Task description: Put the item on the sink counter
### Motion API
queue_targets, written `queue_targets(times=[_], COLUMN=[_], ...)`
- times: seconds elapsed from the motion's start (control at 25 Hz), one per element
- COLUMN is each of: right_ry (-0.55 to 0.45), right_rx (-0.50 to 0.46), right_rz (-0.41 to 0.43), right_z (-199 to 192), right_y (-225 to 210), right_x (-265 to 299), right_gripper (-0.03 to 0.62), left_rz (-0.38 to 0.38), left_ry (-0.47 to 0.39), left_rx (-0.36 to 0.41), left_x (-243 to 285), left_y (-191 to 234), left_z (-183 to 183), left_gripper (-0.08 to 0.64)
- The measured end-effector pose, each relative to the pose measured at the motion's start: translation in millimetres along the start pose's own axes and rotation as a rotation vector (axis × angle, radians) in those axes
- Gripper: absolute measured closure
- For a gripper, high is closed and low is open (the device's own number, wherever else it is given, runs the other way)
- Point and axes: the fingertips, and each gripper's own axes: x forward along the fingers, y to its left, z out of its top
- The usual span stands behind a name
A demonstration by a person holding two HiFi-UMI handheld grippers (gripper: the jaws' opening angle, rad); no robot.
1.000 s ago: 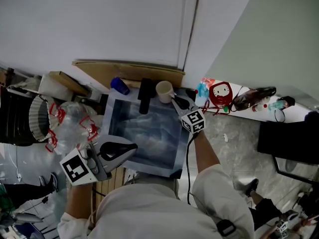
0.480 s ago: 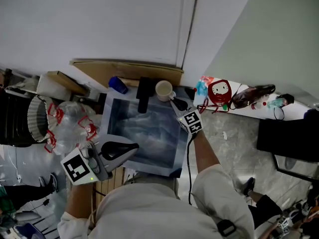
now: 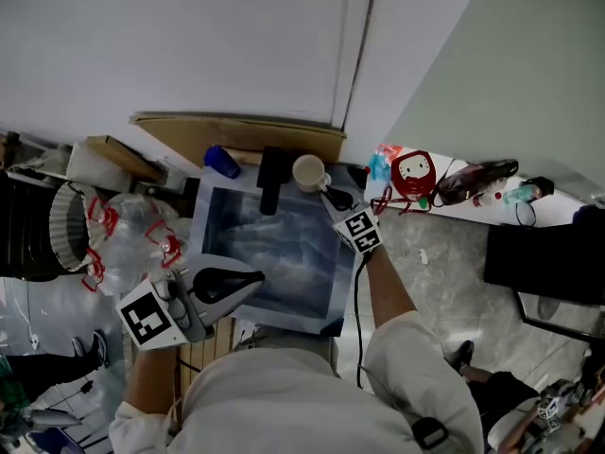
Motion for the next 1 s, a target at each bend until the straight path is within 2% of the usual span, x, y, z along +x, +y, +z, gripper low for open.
queue_targets(times=[0.52,1.0], right_ry=[0.027,0.016], right_rx=[-0.015,0.006], right_rz=[0.002,0.021], right_z=[-1.2,6.7], right_y=[-0.1,1.8], right_x=[0.0,-0.6], right_gripper=[0.538,0.462], left_rz=[-0.002,-0.003], left_ry=[-0.004,-0.010], left_rx=[0.000,0.001], left_x=[0.6,-2.7], left_y=[-2.6,-5.2], left_z=[0.4,1.7], left_gripper=[0.554,0.554])
